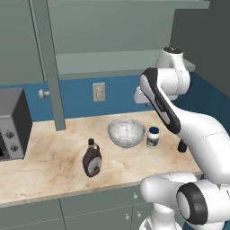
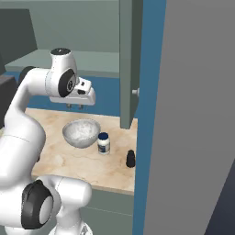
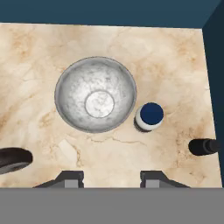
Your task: There are various items on the counter. Only move the condiments/shakers into the cabinet.
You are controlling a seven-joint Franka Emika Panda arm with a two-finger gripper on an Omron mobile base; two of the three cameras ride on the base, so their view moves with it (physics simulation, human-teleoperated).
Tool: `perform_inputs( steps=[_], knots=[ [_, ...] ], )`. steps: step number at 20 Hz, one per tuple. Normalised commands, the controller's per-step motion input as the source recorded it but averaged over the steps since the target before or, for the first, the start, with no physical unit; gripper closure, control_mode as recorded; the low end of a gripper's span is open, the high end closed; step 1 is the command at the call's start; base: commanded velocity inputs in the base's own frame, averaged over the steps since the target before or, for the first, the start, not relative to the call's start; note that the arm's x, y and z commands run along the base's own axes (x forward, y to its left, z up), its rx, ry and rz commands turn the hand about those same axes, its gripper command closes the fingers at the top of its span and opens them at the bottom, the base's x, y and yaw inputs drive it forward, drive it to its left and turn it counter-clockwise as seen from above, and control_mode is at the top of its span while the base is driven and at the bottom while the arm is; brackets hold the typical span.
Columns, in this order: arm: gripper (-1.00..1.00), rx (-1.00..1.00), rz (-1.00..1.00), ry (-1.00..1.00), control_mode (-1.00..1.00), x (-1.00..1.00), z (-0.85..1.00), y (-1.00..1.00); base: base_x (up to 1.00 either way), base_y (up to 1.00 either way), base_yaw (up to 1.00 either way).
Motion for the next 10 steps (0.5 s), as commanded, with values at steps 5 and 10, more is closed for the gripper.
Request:
perform_inputs(
  steps=[5, 10],
  knots=[
    [-1.00, -0.04, 0.06, 0.00, -1.00, -0.27, -0.08, 0.28, 0.00, 0.00, 0.00],
    [-1.00, 0.00, 0.20, 0.01, -1.00, -0.69, -0.46, 0.92, 0.00, 0.00, 0.00]
  ],
)
